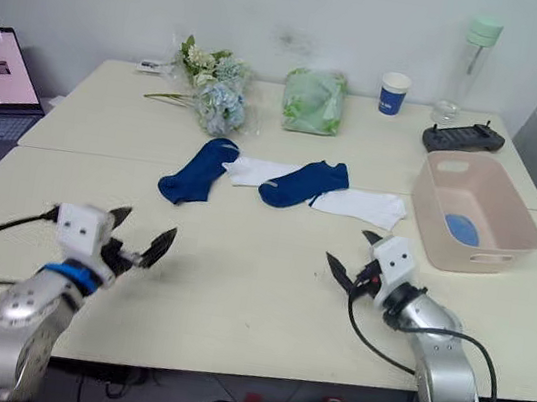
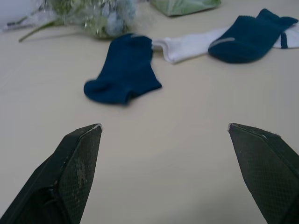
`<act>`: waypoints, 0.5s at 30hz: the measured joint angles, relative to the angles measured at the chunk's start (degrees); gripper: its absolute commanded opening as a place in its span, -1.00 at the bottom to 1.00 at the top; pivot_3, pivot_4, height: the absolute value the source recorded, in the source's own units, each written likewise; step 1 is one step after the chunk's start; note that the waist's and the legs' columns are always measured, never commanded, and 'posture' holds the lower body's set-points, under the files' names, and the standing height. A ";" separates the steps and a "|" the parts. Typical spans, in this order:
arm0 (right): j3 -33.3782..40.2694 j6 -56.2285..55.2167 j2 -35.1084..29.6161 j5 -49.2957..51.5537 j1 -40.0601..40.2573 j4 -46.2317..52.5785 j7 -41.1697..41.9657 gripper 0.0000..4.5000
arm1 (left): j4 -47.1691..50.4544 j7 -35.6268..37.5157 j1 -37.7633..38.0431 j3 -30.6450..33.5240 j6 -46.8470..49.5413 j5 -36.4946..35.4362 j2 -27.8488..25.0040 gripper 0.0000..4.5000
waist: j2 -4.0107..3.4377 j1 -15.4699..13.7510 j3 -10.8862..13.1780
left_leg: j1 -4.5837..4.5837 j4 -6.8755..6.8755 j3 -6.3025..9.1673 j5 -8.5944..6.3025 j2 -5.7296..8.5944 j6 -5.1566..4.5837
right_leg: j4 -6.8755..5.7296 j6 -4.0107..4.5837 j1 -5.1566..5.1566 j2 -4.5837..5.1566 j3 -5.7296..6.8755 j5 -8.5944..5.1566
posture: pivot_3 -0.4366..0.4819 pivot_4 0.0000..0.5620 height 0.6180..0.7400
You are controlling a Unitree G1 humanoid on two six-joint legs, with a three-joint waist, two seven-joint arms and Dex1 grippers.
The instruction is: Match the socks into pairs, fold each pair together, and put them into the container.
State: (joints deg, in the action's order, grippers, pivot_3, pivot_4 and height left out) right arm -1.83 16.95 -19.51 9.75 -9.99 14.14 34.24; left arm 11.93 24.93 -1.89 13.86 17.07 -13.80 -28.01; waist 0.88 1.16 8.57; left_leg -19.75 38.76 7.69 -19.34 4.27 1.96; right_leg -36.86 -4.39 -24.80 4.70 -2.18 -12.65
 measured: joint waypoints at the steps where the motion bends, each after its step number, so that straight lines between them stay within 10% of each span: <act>1: -0.32 -0.01 -0.01 0.48 -0.68 -0.28 0.54 0.98 | -2.70 0.55 -2.41 -1.06 -0.07 0.94 -0.68 1.00 | 0.00 0.16 0.00 | -0.03 -0.01 0.01 -0.01 0.00 0.00 | 0.02 0.00 -0.06 0.00 -0.01 0.00 | -0.05 -0.47 1.00; 15: -3.42 2.25 -4.28 2.98 -2.20 -0.50 6.86 1.00 | -57.30 6.19 -36.26 -10.86 -15.94 10.74 -2.08 0.83 | 0.08 0.52 0.01 | -0.17 0.06 -0.04 -0.04 0.07 -0.04 | -0.08 -0.03 -0.32 0.12 -0.06 0.00 | -0.05 -0.47 1.00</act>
State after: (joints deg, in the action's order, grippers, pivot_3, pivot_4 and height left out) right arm -5.25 19.20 -23.79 12.73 -12.18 13.64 41.10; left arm -45.38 31.12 -38.15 3.00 1.13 -3.06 -30.09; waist 0.96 1.68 8.58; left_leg -19.92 38.82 7.64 -19.38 4.34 1.92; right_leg -36.95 -4.43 -25.12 4.82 -2.23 -12.65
